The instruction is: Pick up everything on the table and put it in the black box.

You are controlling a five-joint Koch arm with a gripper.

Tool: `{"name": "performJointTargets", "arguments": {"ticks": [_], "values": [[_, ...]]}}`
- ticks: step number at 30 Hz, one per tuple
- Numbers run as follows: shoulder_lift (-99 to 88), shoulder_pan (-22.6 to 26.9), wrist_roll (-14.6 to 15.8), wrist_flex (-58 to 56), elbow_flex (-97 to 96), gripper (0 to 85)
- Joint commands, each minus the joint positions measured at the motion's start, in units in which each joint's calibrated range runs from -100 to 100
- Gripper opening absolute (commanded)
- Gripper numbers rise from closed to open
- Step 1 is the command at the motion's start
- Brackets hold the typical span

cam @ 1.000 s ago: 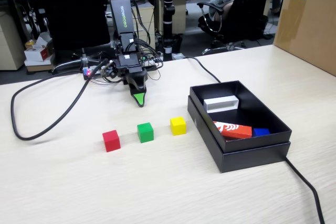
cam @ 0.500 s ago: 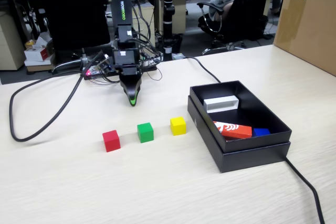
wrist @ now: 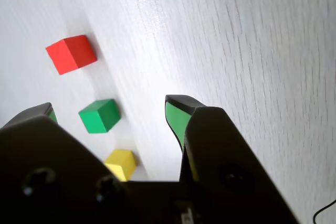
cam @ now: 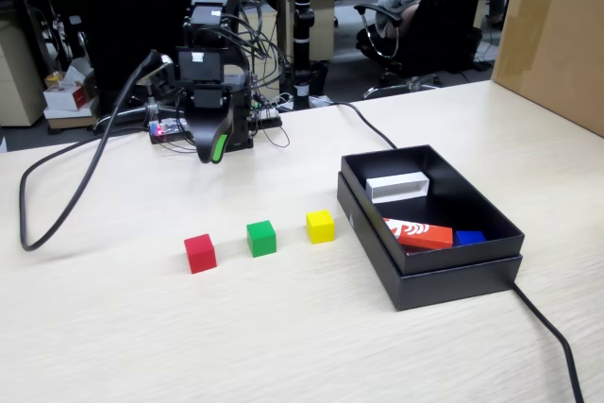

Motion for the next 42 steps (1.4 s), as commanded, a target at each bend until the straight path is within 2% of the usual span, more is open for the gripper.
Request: {"name": "performJointTargets", "arguments": {"ticks": [1,5,10,12,18,24,30,39,42], "values": [[3.5,-0.6,-0.8,-0.4,6.9,42.3],[12.7,-1.5,-1.6,-0.4,12.5,42.8],[33.8,-2.4,-1.9,-0.4,25.8,46.1],[38.9,-2.1,-2.8,-0.4,28.3,49.1],[48.0,-1.5,-5.6,1.1,32.4,49.5],[52.9,-1.4,-7.8,3.0,33.4,49.5],[57.8,-1.6,-8.5,7.3,34.0,49.2],[62.5,-1.4,-9.2,8.0,35.4,47.6],[63.5,-1.4,-10.1,8.0,35.0,43.1]]}}
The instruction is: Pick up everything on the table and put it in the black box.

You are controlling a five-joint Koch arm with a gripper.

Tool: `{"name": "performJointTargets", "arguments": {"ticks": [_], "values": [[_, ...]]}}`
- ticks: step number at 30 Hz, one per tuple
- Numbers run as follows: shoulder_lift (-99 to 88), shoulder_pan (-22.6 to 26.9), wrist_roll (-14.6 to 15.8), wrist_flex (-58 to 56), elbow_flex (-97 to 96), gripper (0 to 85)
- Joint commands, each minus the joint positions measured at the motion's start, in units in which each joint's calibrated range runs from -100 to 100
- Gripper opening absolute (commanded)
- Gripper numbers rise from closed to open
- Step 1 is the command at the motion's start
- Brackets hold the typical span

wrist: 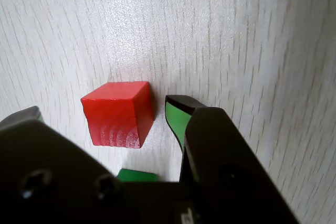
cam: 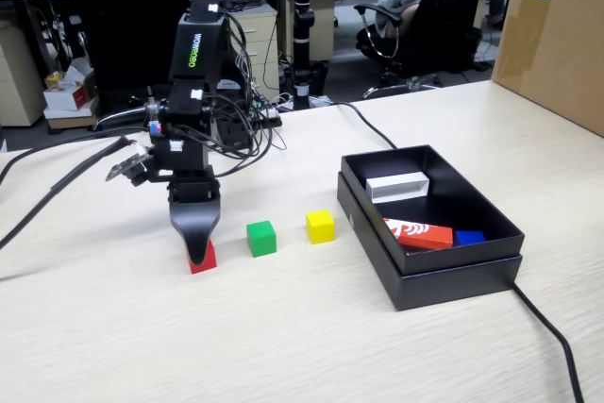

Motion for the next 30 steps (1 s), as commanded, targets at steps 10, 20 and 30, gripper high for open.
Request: {"name": "performJointTargets", "arguments": {"ticks": [10,20,30], "values": [[0.5,-0.1,-2.3,1.9,3.2,22.5],[-0.8,-0.3,-2.9,1.8,2.8,2.3],[-26.7,3.6,0.2,-9.5,8.4,2.4]]}}
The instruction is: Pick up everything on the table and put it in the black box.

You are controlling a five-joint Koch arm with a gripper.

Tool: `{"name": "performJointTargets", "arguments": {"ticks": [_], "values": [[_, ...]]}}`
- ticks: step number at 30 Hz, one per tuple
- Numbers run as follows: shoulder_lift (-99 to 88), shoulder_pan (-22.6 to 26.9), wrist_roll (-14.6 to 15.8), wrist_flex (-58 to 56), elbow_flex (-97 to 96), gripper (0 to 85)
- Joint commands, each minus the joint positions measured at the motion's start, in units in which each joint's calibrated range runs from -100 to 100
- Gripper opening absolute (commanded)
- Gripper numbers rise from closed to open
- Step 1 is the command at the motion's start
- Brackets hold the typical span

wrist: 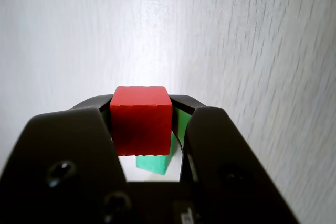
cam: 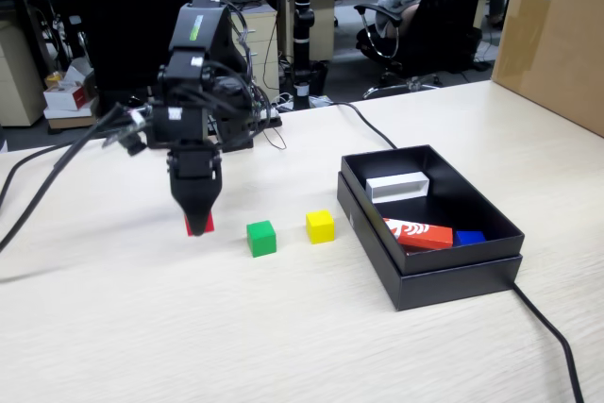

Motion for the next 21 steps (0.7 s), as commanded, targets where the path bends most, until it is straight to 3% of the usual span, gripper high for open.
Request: {"name": "performJointTargets", "arguments": {"ticks": [1,11,15,21], "values": [[-13.5,3.4,2.5,-1.8,2.1,2.4],[-26.5,18.6,14.3,-9.4,3.0,2.4],[-19.6,22.8,16.6,-9.3,7.6,2.5],[-6.4,24.0,16.7,-9.4,16.8,2.5]]}}
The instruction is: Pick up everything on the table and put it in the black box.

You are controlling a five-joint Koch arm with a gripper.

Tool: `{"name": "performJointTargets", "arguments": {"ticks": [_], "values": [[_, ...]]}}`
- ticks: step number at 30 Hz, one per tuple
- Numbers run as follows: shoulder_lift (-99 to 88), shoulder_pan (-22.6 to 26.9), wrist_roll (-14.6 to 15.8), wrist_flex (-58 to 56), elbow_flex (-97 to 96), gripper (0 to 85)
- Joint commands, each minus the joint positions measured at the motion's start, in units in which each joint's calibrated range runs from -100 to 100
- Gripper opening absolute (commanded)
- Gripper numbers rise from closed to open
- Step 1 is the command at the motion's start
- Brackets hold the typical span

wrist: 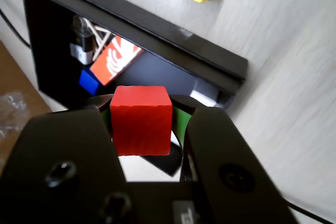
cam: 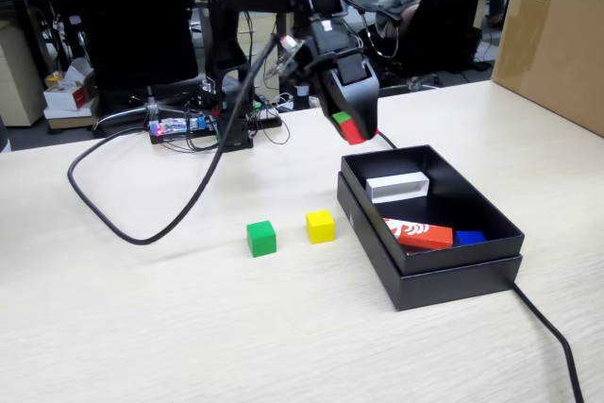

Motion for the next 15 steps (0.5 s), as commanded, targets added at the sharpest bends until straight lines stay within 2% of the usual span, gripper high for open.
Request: {"name": "performJointTargets", "arguments": {"ticks": [1,6,7,10,15], "values": [[4.7,0.3,-0.1,-0.2,8.2,2.5],[17.8,0.3,-1.3,-0.2,15.3,2.5],[24.0,0.5,-2.6,-0.1,18.2,2.8],[28.0,1.3,-4.2,-0.1,20.6,2.9],[37.3,1.7,-5.2,0.1,26.0,3.2]]}}
